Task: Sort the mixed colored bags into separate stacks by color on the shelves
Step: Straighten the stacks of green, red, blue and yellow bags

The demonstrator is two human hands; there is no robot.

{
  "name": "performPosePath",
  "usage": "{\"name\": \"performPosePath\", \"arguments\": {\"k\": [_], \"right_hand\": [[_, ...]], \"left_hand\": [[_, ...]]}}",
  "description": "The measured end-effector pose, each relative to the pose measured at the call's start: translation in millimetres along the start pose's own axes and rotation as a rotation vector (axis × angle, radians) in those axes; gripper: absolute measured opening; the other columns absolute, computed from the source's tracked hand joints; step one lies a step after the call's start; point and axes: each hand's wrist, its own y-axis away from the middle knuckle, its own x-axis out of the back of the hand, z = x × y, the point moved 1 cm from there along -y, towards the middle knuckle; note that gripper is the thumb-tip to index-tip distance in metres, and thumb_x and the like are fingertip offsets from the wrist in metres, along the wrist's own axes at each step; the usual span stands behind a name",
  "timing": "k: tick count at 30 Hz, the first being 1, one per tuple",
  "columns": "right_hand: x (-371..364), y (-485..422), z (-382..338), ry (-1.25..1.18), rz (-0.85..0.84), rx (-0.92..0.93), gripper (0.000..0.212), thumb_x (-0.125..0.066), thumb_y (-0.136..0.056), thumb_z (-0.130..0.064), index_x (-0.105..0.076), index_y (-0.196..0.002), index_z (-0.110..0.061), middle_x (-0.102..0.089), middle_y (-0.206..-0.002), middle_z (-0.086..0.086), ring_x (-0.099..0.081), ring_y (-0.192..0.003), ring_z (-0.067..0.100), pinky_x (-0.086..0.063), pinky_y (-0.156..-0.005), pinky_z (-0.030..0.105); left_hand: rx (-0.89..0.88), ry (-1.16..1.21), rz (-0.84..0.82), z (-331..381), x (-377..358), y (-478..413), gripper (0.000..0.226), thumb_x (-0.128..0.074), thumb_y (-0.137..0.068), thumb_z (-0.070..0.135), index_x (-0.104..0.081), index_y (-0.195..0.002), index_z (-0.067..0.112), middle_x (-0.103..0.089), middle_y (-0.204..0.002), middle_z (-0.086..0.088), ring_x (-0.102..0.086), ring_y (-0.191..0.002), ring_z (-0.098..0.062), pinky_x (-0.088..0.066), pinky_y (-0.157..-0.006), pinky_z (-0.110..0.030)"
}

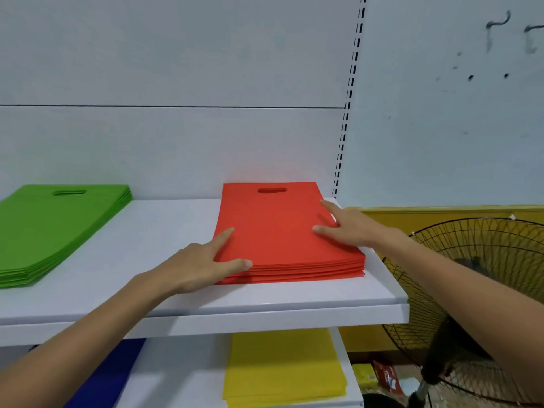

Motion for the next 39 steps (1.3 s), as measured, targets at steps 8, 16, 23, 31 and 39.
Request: {"name": "performPosePath", "arguments": {"k": [8,16,23,31,39], "right_hand": [[0,-6,-5,-0.085,0.129,-0.055,0.055,-0.044,-0.095,-0.043,-0.036,-0.139,-0.01,-0.049,-0.135,0.014,-0.046,-0.124,0.029,-0.036,-0.093,0.029],[-9,2,2,-0.116,0.149,-0.058,0.051,-0.042,-0.097,-0.04,-0.035,-0.139,-0.012,-0.052,-0.132,0.012,-0.049,-0.121,0.027,-0.036,-0.087,0.026],[-9,6,-5,-0.058,0.172,-0.064,0.051,-0.044,-0.096,-0.04,-0.04,-0.135,-0.008,-0.05,-0.134,0.013,-0.048,-0.122,0.028,-0.038,-0.093,0.031],[7,5,-47,0.105,0.417,0.124,0.057,-0.049,-0.092,-0.039,-0.035,-0.14,-0.011,-0.049,-0.133,0.02,-0.042,-0.125,0.035,-0.038,-0.1,0.042],[-55,44,-165,0.08,0.338,0.507,0.06,-0.05,-0.091,-0.034,-0.029,-0.144,-0.015,-0.043,-0.14,0.014,-0.037,-0.13,0.03,-0.033,-0.104,0.04]], "left_hand": [[0.073,-0.093,0.091,10,11,-9,0.089,-0.036,-0.074,0.081,-0.003,-0.146,0.041,-0.038,-0.146,-0.004,-0.041,-0.129,-0.026,-0.033,-0.102,-0.034],[0.081,-0.12,0.169,6,7,-15,0.082,-0.04,-0.08,0.071,-0.009,-0.146,0.035,-0.048,-0.136,-0.001,-0.049,-0.118,-0.024,-0.04,-0.089,-0.031],[0.036,-0.301,0.293,0,2,-15,0.077,-0.023,-0.084,0.072,-0.008,-0.147,0.032,-0.063,-0.111,0.001,-0.056,-0.099,-0.022,-0.04,-0.08,-0.033],[0.045,-0.222,0.561,-40,9,50,0.069,-0.031,-0.079,0.07,-0.035,-0.138,0.035,-0.055,-0.127,0.003,-0.048,-0.115,-0.02,-0.038,-0.093,-0.036],[0.208,-0.206,0.709,-96,7,152,0.085,-0.021,-0.06,0.071,-0.05,-0.129,0.031,-0.055,-0.126,0.0,-0.044,-0.12,-0.021,-0.034,-0.099,-0.036]]}}
